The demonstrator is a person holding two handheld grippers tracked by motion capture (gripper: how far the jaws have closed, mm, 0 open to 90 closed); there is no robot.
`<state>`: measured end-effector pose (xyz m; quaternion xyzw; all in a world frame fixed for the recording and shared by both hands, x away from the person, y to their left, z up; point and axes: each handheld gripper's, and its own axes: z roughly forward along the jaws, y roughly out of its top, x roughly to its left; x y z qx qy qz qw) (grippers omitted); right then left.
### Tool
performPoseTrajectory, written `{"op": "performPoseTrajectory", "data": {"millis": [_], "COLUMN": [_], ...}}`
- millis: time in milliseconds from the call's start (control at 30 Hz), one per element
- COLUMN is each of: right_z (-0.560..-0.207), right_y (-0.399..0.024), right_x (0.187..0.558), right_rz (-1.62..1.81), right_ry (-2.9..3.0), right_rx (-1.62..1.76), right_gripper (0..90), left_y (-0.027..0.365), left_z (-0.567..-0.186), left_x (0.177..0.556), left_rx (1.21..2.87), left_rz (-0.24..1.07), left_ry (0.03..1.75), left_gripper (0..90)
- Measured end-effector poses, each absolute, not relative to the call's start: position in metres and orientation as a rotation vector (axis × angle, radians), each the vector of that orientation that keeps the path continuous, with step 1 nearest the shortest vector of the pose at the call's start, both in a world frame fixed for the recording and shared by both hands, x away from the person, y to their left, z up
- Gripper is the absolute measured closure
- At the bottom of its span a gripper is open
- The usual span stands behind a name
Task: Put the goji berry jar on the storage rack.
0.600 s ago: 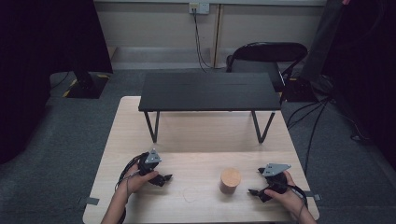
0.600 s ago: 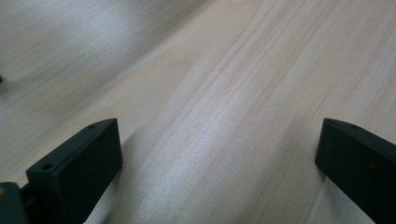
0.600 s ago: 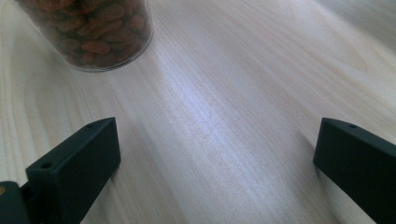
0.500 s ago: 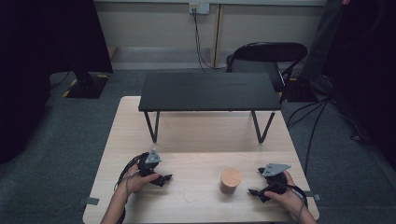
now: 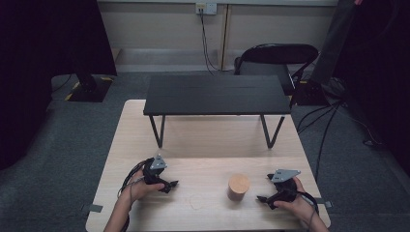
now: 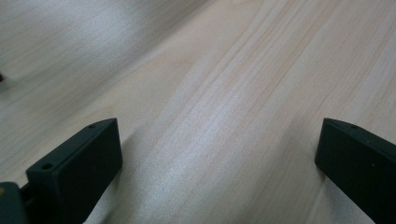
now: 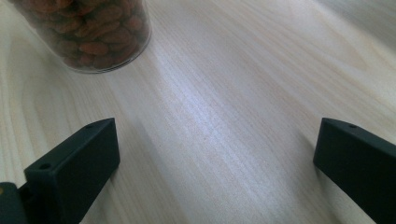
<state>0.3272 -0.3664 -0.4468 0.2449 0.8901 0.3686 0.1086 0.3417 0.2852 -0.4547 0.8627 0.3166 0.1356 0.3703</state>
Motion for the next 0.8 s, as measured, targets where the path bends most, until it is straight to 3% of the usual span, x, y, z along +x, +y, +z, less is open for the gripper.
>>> {"op": "performPoseTrajectory", "data": {"millis": [800], "right_z": [-0.430], "right_y": [-0.342], "right_x": [0.339], "right_rz": [1.197], "right_ry": [2.730], "right_rx": [0.578], "right_gripper": [0.9], "left_y": [0.285], "left_z": [-0.455], "left_x": [0.341], "left_rx": [2.212], "left_rz": [0.349], "left_ry": [0.815], "left_gripper": [0.0]}}
